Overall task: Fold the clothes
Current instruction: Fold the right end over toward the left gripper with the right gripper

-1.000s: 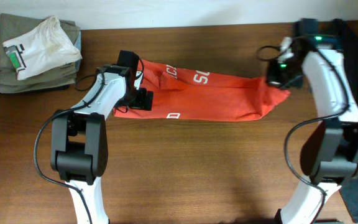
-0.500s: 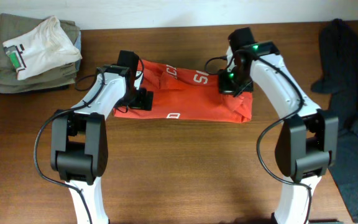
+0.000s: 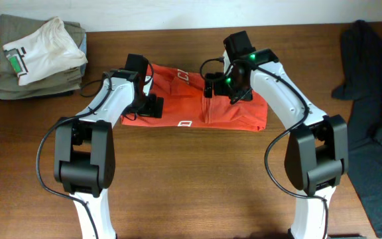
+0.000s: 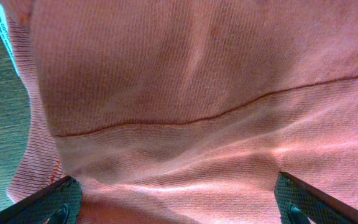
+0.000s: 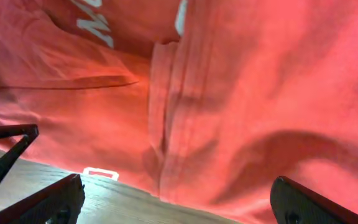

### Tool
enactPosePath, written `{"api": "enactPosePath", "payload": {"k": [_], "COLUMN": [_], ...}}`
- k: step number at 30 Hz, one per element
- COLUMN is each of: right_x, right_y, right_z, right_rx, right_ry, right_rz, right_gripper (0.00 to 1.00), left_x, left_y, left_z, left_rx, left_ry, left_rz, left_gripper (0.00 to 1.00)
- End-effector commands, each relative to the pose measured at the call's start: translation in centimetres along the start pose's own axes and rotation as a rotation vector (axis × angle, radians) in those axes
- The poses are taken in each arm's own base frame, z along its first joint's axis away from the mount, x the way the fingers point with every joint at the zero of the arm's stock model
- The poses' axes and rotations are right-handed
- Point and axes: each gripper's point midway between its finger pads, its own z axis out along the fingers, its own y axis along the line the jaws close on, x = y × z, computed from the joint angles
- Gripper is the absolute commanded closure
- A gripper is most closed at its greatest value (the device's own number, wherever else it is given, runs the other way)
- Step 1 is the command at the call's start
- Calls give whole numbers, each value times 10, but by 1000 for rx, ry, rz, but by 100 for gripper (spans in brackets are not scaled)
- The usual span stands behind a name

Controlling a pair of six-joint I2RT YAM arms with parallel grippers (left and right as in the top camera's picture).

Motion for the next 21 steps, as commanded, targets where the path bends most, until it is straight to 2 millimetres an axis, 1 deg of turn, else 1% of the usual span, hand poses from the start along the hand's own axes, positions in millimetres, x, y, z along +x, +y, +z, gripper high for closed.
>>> {"api": "enactPosePath", "payload": {"k": [1,3,4,5,6,7,9,10,11,12,15,16,18,19,21], "right_x": [-24,-21,-14,-9,-3,3,13,17,20,23,30,35,43,51,66], "right_y": [-19,-37,-48,-54,-59,-63,-65,-66,-66,-68,-72,-76,-81,-85,-88], "right_z": [-27,-33,-34,-35,-34,-34,-28,-23,-19,-14,4,13,27,34,43], "right_rx": [-3,16,30,39,46,52,59,63,63,65,69,71,70,74,73], "right_ry": [-52,-29,3,26,51,74,113,126,135,143,165,175,188,202,238], "right_rz": [55,79,91,98,104,107,71,70,71,71,74,76,80,97,120], "right_gripper": [1,1,1,0,6,16,41,48,59,65,73,75,75,76,76], "left_x": [0,0,0,0,0,0,0,0,0,0,0,0,0,0,0], "left_y": [0,0,0,0,0,0,0,0,0,0,0,0,-1,-1,0], "left_z": [-2,-2,-2,-2,-2,-2,-2,-2,-2,-2,-2,-2,-2,-2,-2], "left_rx": [10,10,10,10,11,10,10,10,10,10,10,10,11,11,10], "left_ry": [0,0,0,0,0,0,-1,-1,0,0,1,1,1,1,1], "left_rz": [-9,-9,-9,-9,-9,-9,-9,-9,-9,-9,-9,-9,-8,-8,-9], "left_gripper": [1,1,1,1,1,1,1,1,1,1,1,1,1,1,1]}}
